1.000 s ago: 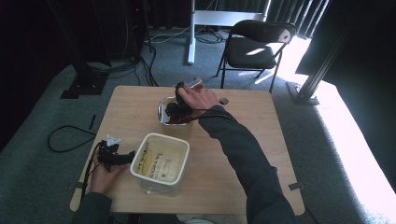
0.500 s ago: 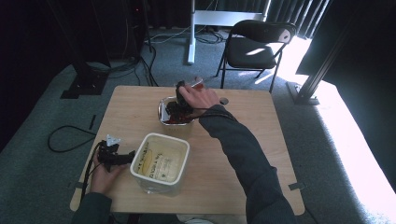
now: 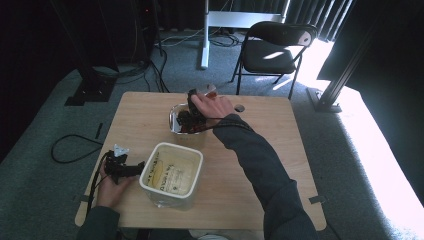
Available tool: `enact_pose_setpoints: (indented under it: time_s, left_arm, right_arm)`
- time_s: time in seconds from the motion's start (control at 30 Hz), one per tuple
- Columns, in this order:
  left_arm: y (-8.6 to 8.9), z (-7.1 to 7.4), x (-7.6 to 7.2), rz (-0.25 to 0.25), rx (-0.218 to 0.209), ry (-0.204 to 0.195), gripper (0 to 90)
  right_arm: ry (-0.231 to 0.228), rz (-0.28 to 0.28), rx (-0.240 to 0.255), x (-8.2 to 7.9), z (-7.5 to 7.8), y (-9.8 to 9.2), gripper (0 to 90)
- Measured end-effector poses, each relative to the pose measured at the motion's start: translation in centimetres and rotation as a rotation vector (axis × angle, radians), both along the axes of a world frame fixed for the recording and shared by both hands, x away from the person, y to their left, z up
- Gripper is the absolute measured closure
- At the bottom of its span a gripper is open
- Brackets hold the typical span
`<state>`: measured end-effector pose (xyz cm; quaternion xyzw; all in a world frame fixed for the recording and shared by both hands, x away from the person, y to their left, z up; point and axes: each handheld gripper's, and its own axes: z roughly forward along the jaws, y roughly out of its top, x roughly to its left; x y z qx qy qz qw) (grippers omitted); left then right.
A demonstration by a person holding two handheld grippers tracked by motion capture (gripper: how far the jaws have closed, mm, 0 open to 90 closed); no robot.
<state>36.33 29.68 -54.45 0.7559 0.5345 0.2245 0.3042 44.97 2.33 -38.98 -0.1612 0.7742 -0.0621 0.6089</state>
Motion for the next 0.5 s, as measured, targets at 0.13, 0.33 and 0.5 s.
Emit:
enact_pose_setpoints:
  time_s: [0.13,0.33,0.5]
  left_arm:
    - [0.0,0.0,0.0,0.0,0.0,0.0,10.4]
    - [0.0,0.0,0.0,0.002,-0.002,-0.002,10.4]
    - [0.0,0.0,0.0,0.0,0.0,-0.001,10.4]
  right_arm:
    - [0.076,-0.008,0.127,-0.2,1.0,-0.4,42.2]
    - [0.232,-0.024,0.38,-0.1,2.6,-1.8,42.2]
    - [0.395,-0.045,0.599,0.6,3.7,-3.3,42.3]
